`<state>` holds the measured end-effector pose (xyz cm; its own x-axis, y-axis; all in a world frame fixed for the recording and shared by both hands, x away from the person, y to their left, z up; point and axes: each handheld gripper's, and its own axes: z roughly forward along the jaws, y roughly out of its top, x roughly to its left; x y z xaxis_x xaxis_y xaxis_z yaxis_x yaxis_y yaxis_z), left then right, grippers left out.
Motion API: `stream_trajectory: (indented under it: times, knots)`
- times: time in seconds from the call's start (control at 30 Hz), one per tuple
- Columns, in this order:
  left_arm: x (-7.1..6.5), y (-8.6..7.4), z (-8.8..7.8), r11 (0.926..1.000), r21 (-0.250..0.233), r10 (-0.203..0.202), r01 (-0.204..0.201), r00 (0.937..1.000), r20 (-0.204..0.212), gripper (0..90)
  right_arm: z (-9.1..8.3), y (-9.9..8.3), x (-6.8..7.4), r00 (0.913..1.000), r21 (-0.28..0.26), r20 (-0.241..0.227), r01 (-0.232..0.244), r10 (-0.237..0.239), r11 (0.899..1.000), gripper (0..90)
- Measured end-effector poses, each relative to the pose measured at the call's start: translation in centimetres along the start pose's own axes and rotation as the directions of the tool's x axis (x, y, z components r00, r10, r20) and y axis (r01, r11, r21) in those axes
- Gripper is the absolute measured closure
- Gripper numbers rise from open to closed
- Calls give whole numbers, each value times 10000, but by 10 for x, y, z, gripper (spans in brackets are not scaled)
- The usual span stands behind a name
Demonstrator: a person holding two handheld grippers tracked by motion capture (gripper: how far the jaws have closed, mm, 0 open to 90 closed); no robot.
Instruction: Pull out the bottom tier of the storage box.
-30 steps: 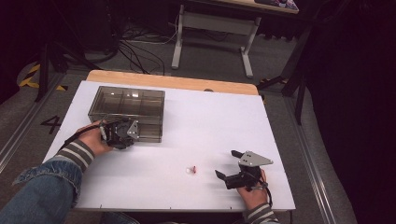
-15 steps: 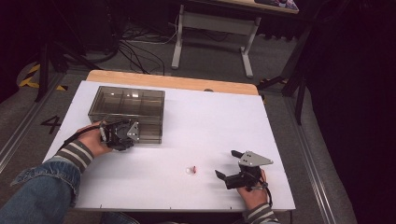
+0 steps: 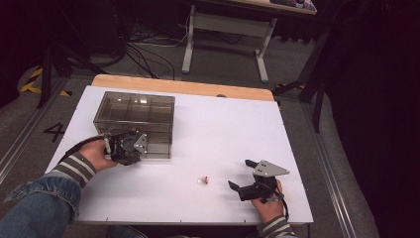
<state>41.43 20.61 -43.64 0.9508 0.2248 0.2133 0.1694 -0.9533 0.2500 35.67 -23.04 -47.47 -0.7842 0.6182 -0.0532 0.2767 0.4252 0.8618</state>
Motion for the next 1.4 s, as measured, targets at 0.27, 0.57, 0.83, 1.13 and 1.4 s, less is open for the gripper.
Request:
stream_trajectory:
  times: [0.27, 0.57, 0.83, 1.13, 1.4]
  knots:
    - [-6, 0, -2, 9999, 77, 72, -74, 9997, 247, 709, 0, 0, 0, 10000, -4, -2, -56, 56, 10000, 17]
    - [-9, -1, -2, 9996, 197, 185, -194, 9988, 450, 716, 0, 0, 0, 10000, 3, -1, -59, 59, 10000, 17]
    - [-10, -2, 0, 9995, 254, 165, -180, 9980, 612, 720, 0, 0, 0, 10000, 20, 4, -53, 53, 10000, 17]
    - [-9, -3, -4, 10000, -91, -15, 22, 9968, 800, 635, 0, 0, 0, 10000, 27, 4, -37, 37, 10000, 17]
    - [-11, -3, -15, 9969, -683, -344, 400, 9962, 805, 567, 0, 0, 0, 10000, 21, 4, -31, 31, 10000, 16]
